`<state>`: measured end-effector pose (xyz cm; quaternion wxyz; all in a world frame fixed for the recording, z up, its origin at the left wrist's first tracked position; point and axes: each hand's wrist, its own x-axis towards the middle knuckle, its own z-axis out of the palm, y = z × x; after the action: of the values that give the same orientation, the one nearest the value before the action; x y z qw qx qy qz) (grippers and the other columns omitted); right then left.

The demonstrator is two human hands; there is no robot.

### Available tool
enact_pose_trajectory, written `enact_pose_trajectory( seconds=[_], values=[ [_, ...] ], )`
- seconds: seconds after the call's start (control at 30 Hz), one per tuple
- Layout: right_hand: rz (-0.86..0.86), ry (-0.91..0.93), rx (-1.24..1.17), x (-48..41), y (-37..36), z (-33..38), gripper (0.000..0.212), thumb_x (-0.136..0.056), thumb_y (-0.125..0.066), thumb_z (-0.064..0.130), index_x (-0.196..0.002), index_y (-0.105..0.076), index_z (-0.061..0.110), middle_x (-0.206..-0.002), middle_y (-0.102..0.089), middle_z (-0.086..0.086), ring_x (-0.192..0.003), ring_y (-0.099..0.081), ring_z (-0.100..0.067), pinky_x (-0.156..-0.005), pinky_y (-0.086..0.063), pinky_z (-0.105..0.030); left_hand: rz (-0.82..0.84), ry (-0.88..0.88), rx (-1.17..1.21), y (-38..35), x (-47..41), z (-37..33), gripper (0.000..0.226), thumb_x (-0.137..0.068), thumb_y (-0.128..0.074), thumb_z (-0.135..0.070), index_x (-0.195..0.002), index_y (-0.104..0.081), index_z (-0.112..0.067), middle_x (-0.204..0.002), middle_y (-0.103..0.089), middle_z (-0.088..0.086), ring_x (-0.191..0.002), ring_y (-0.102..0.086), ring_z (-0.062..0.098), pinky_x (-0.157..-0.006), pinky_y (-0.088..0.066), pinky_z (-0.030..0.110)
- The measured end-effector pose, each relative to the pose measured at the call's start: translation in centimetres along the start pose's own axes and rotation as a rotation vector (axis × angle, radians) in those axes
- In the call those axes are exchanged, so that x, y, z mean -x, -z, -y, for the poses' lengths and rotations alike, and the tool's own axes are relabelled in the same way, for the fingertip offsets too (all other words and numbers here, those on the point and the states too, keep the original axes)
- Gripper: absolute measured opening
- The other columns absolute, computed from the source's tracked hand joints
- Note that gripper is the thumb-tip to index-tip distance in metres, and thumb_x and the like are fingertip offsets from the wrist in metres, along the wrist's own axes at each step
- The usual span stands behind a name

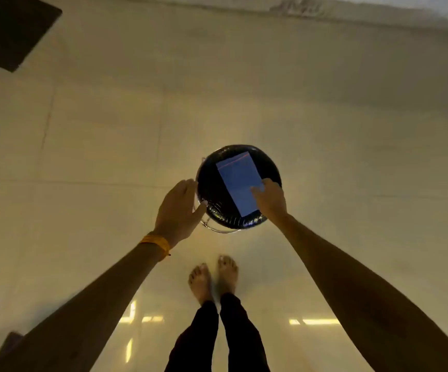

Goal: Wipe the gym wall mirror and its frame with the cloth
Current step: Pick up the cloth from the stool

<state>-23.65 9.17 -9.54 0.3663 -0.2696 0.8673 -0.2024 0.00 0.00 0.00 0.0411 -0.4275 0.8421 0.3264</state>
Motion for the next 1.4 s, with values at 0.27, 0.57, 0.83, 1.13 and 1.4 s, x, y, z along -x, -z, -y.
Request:
enact_pose_trajectory(
  seconds=[0.27,0.57,0.83,1.13,1.4],
  values=[
    [-0.101,-0.112,0.163,-4.7,-3.2,-0.2,0.083,-0.079,-0.084,0.052,-0.135,-0.047,0.003,-0.131,-0.059,-0.018,-0.121,-0.057,-0.039,-0.097,-0.051,-0.055,0.049,0.105,0.028,-4.1,-3.1,4.3,0.072,-0.096,-0.04,-0.049,-0.147,-0.048,0.001,-0.15,-0.051,0.023,-0.142,-0.045,0.038,-0.117,-0.036,0.044],
    [0.006,-0.097,-0.075,-5.2,-3.7,1.3,0.022,-0.087,-0.078,0.014,-0.097,-0.059,0.008,-0.096,-0.067,-0.007,-0.085,-0.063,-0.023,-0.073,-0.054,-0.031,0.059,0.185,0.047,-3.7,-4.0,5.1,0.078,-0.096,-0.037,-0.051,-0.156,-0.038,-0.002,-0.162,-0.039,0.019,-0.152,-0.032,0.034,-0.124,-0.028,0.045],
    [0.069,0.071,-0.176,-1.1,2.0,9.8,0.038,-0.092,-0.069,0.001,-0.128,-0.055,0.002,-0.116,-0.066,-0.012,-0.107,-0.061,-0.028,-0.089,-0.053,-0.032,-0.076,0.166,0.035,5.5,-3.4,3.4,0.059,-0.106,-0.055,-0.033,-0.153,-0.041,0.0,-0.159,-0.042,0.02,-0.15,-0.036,0.035,-0.122,-0.033,0.048],
    [0.05,0.227,-0.251,3.5,9.9,28.4,0.037,-0.096,-0.066,0.004,-0.133,-0.059,0.0,-0.13,-0.065,-0.02,-0.119,-0.06,-0.038,-0.092,-0.048,-0.036,-0.366,0.149,0.027,23.8,-1.6,1.5,0.059,-0.105,-0.057,-0.033,-0.151,-0.043,0.001,-0.156,-0.045,0.023,-0.147,-0.04,0.038,-0.12,-0.034,0.048],
    [-0.003,0.406,-0.266,2.1,10.6,49.6,0.026,-0.093,-0.07,0.004,-0.118,-0.064,-0.001,-0.118,-0.069,-0.018,-0.107,-0.064,-0.036,-0.078,-0.044,-0.032,-0.545,0.151,0.04,41.8,-5.1,8.0,0.064,-0.106,-0.052,-0.041,-0.157,-0.037,-0.006,-0.163,-0.037,0.016,-0.151,-0.034,0.034,-0.124,-0.03,0.048]
  ],
)
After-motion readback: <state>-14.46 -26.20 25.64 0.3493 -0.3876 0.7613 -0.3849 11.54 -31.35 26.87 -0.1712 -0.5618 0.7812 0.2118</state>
